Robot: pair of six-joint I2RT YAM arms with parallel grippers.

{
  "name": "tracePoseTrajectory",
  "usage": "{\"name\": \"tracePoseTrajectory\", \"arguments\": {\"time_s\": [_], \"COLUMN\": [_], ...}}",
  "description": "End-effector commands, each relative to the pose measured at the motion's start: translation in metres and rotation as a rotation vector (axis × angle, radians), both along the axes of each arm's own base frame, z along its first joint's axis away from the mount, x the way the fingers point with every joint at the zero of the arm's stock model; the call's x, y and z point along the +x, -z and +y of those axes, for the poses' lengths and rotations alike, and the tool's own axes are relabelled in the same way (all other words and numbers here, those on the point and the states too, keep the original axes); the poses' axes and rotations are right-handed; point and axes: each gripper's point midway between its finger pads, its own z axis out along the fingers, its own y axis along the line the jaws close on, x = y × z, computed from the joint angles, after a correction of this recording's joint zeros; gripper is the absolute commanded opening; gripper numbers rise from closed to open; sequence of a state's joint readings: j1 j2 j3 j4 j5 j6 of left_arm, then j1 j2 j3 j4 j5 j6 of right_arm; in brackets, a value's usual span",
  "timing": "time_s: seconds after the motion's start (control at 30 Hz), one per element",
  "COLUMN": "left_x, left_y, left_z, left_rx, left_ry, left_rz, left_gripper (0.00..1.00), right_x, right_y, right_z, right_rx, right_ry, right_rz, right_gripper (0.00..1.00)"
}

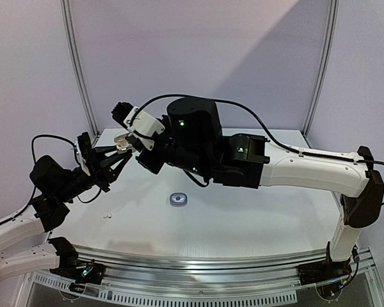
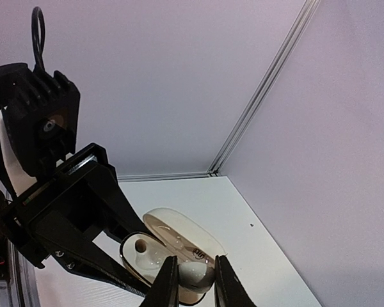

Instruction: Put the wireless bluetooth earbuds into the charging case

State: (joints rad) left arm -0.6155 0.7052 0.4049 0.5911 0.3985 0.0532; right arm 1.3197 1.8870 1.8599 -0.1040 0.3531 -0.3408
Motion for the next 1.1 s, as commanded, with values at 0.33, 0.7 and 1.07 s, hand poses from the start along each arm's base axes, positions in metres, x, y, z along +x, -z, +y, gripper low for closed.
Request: {"name": "tracePoseTrajectory", "arguments": {"time_s": [0.33,0.7,1.07], "left_x": [-0.014,-0.015,-0.018], "left_y": [-0.035,-0.039,-0.038], "left_z": [0.006,0.009,0.009], "left_rx": [-0.058,-0.069,-0.069], "left_ry": [-0.01,-0.022,-0.007], "left_rz": [-0.159,-0.176,-0.171], "left_gripper": [0.0,0.0,0.0], "right_x": [0.018,0.02,0.009], "right_y": [0.023,0.039,0.046], "right_z": [0.011,0.005,0.003], "right_rx": [0.02,-0.038,-0.145], "right_ry": [0.041,0.067,-0.03], "right_rz": [0.07,0.066,-0.096], "right_gripper": [0.06,0.06,0.07]}}
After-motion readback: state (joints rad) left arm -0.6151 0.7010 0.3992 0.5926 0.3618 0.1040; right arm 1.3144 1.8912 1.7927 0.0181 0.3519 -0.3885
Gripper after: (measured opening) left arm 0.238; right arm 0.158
